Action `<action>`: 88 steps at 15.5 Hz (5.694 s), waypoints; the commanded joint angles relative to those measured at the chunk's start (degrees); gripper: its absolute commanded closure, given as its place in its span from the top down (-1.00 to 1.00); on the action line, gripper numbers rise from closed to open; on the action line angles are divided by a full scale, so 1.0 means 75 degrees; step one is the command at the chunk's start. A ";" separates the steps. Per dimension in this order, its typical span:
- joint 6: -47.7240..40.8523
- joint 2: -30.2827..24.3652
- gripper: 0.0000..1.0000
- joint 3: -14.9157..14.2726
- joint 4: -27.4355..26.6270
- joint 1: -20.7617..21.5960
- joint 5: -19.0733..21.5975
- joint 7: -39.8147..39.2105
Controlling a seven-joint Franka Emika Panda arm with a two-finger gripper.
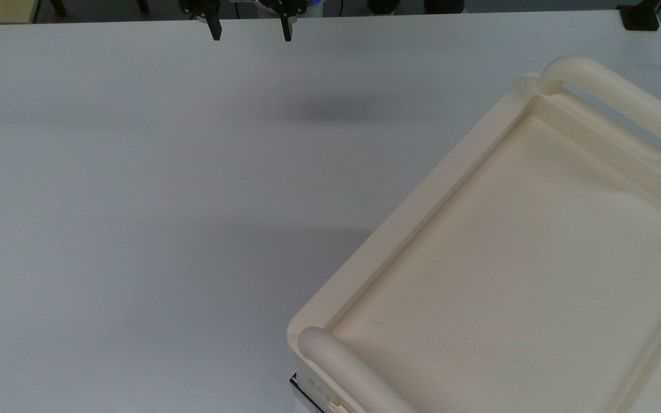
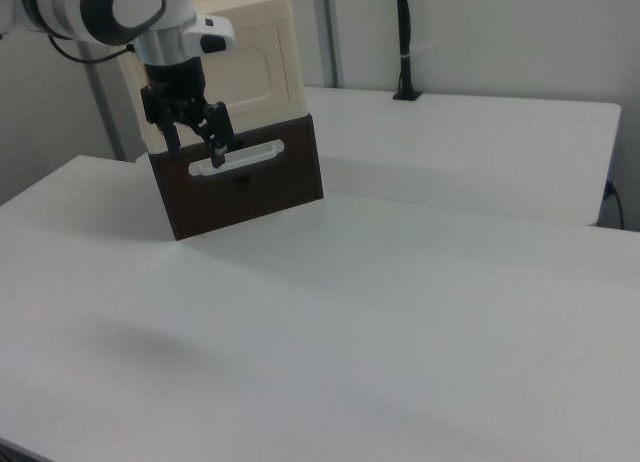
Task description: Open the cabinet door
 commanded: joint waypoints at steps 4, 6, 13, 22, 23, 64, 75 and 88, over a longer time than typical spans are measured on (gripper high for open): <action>0.0094 0.0020 1.00 -0.0122 -0.0143 0.0153 -0.0024 -0.1596; 0.0058 -0.0038 1.00 -0.0122 -0.0108 0.0153 -0.0048 -0.2654; 0.0209 -0.0038 1.00 -0.0075 -0.0049 0.0164 -0.0118 -0.3323; 0.2564 0.0067 -0.09 -0.0075 -0.0189 -0.0023 0.3476 -0.7294; 0.2809 0.0091 -0.12 -0.0063 -0.0201 0.0035 0.3677 -0.7507; 0.6363 0.1825 -0.99 0.1425 0.0092 0.0820 0.3749 -0.7662; 0.6363 0.1743 -0.82 0.1518 0.0056 0.0738 0.3761 -0.7522; 0.6830 0.2035 -0.40 0.1589 0.0103 0.0774 0.3761 -0.7088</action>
